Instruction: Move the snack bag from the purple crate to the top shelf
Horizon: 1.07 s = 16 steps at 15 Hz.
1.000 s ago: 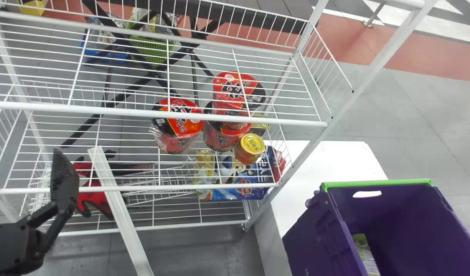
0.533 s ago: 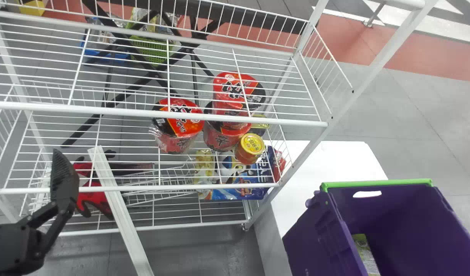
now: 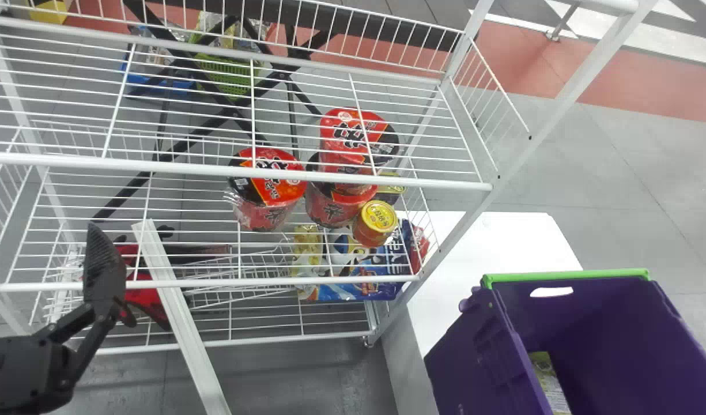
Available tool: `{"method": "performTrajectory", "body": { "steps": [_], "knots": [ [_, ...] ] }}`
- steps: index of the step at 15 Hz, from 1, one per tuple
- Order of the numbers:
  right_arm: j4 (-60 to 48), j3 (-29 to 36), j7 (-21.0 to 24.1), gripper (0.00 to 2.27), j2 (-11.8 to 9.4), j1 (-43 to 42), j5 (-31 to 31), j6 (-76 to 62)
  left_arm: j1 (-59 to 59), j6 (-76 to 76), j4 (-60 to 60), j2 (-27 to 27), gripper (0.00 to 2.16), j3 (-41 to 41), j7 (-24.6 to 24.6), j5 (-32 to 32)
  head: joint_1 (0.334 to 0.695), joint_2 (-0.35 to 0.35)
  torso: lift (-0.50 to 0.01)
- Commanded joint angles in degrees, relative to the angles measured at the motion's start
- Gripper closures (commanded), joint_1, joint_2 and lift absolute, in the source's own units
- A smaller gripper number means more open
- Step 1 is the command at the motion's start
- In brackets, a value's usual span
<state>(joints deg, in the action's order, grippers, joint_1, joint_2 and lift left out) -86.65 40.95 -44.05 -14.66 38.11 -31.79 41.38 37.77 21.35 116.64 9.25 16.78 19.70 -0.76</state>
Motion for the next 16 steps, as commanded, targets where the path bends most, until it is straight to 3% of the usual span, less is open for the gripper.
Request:
{"method": "performTrajectory", "body": {
  "steps": [1, 10, 16],
  "knots": [
    [-1.9, 0.4, -1.5, 1.65, 0.2, 0.6, 0.0, 1.5, 0.3, 0.1, 0.3, 0.1, 0.07, 0.0, 0.1, 0.0, 0.695, -0.350, -0.455],
    [-10.6, 3.6, -5.9, 1.65, 2.4, 4.8, 0.0, 4.6, 1.1, 0.1, 0.3, 0.0, 0.07, 0.5, 0.5, -0.5, 0.695, -0.350, -0.455],
    [-15.9, 7.2, -10.4, 1.65, 2.4, 4.9, 0.9, 6.9, 2.0, 1.5, 0.4, 0.0, 0.07, 0.6, 1.4, -1.5, 0.695, -0.350, -0.455]
  ]
}}
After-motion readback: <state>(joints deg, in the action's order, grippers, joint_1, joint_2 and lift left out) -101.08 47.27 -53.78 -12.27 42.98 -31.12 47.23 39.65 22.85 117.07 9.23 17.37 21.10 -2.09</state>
